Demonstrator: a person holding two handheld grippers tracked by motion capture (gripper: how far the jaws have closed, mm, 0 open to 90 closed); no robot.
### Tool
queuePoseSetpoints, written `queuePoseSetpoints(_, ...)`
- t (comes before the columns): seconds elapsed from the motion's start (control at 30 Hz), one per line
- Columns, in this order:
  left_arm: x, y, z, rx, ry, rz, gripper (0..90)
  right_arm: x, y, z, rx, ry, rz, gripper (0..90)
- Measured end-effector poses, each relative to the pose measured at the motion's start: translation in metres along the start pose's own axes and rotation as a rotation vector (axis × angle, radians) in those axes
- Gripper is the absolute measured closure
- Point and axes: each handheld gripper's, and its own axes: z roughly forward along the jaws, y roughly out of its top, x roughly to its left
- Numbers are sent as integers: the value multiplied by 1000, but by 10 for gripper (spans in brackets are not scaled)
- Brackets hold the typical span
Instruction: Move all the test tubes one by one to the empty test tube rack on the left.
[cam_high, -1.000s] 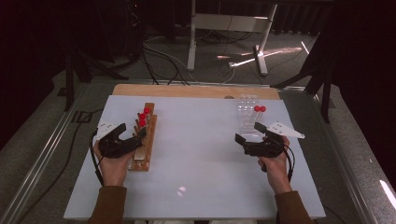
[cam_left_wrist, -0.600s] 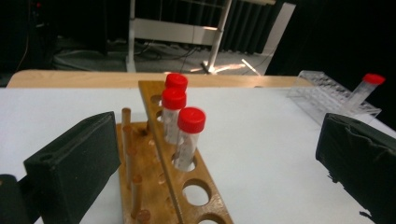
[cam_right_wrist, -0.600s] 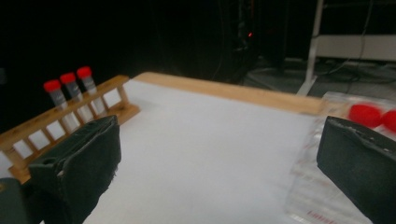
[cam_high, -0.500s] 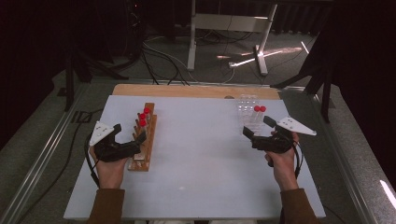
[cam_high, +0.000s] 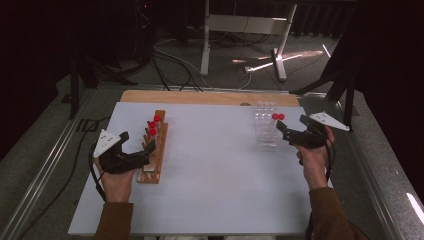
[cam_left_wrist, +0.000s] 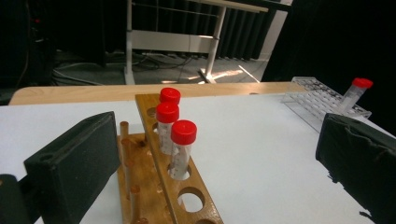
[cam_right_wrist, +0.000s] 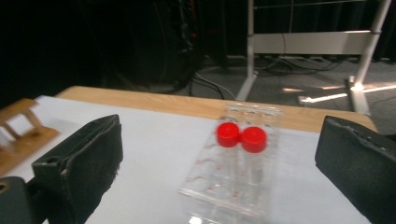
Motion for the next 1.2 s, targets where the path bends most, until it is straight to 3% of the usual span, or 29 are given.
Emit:
queuePoseSetpoints(0.27, 4, 1, -5, -26, 11, -24, 5, -4, -6, 17, 35, -66, -62, 151)
queuePoseSetpoints(0.43, 6, 2, -8, -39, 6, -41, 5, -11, -13, 26, 51, -78, -54, 261)
queuePoseSetpoints(0.73, 7, 3, -12, -49, 9, -54, 5, -20, -29, 41, 92, -104, -55, 566)
queuePoseSetpoints(1.03, 8, 4, -14, -57, 13, -63, 5, -20, -36, 55, 122, -123, -73, 710)
queuePoseSetpoints(1.2, 9, 4, -15, -60, 15, -68, 5, -19, -38, 60, 124, -130, -78, 733)
